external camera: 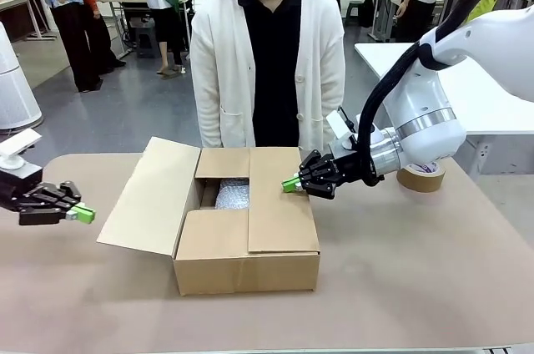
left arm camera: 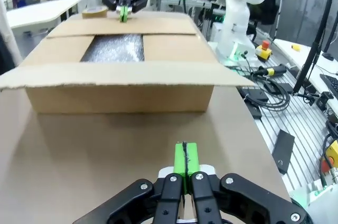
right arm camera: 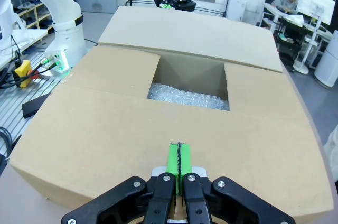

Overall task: Wrap the clocks to prevent damage.
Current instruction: Push the left (or right) flap of the Package Box to close it.

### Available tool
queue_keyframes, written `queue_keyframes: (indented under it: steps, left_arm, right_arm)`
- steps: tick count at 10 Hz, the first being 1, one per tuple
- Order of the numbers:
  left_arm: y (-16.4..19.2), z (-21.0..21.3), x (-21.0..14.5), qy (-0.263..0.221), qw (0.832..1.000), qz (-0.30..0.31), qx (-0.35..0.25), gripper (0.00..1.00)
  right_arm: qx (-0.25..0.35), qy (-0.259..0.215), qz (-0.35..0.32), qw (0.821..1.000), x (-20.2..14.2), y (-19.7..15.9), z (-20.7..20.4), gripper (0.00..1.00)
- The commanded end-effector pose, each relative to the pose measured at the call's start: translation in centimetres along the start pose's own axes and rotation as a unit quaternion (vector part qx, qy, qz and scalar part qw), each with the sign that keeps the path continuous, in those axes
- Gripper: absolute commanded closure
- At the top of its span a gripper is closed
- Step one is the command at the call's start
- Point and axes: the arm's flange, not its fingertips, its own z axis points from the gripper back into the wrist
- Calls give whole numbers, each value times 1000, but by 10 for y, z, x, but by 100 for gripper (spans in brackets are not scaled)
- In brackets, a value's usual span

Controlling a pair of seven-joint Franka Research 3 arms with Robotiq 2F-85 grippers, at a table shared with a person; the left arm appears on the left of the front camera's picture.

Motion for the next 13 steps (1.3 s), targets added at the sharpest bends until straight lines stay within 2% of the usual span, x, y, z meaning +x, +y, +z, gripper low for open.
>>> queue_keyframes:
  steps: [1,3,5,10,13]
  left_arm:
    - [14,-18,6,-23,999,-36,-18,99]
    - [27,-41,13,-13,999,-45,-25,99]
    - [39,-56,18,-9,998,-57,4,99]
    - [40,-80,41,-29,993,-98,53,99]
    - [43,-102,65,-49,992,-108,38,99]
  right_arm:
    - [-2,6,-2,1000,-3,0,-2,99]
    - [-2,6,-2,1000,-3,0,-2,99]
    - [-2,6,-2,1000,-3,0,-2,99]
    - [-2,6,-2,1000,-3,0,-2,99]
    - [-2,6,-2,1000,-3,0,-2,99]
